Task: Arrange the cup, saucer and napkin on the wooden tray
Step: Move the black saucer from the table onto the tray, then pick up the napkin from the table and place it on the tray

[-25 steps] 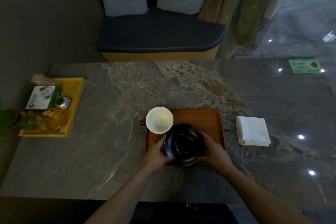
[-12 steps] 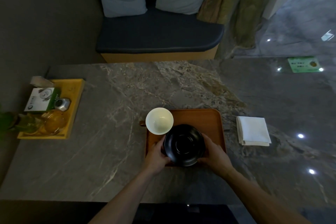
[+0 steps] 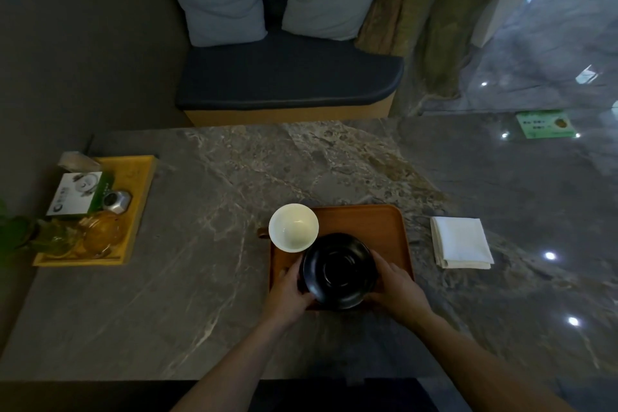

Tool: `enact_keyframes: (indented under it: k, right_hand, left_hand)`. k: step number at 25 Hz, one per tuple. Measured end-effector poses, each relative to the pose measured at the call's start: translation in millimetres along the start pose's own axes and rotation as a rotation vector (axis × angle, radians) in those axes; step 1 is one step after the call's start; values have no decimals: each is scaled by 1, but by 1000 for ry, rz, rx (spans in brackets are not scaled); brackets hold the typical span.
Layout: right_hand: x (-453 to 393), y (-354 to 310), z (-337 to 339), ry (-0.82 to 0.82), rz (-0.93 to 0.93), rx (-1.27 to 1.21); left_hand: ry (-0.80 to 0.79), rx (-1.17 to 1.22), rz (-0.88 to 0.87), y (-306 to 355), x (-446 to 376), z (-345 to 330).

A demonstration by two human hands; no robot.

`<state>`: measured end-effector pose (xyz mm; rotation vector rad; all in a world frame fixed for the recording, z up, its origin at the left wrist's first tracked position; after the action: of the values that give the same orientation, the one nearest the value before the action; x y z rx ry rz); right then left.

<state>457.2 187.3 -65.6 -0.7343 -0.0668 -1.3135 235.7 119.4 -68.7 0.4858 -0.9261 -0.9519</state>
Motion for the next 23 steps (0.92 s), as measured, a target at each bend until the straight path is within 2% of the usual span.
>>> enact_keyframes:
  k: [4, 7, 13, 23]
  right_hand:
    - [14, 2, 16, 68, 12, 68]
    - [24, 12, 33, 101, 32, 169]
    - [41, 58, 76, 105, 78, 339]
    - [39, 185, 159, 42, 115, 517]
  left_hand:
    - [138, -117, 57, -4, 14, 18]
    - [136, -196, -56, 13, 25, 16]
    - [-52, -358, -264, 65, 30, -38]
    - [-300, -630, -231, 155, -12, -146]
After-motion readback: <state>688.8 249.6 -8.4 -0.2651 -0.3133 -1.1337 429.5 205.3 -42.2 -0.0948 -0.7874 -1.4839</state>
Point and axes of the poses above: each hand's wrist, its own x-axis away from the middle knuckle, its own z-axis out of the back of the hand, y = z × x, the point moved 9 cm from there along -x, towards the middle knuckle, and after that the axes turned 6 degrees about y, right-handed, at the moved point
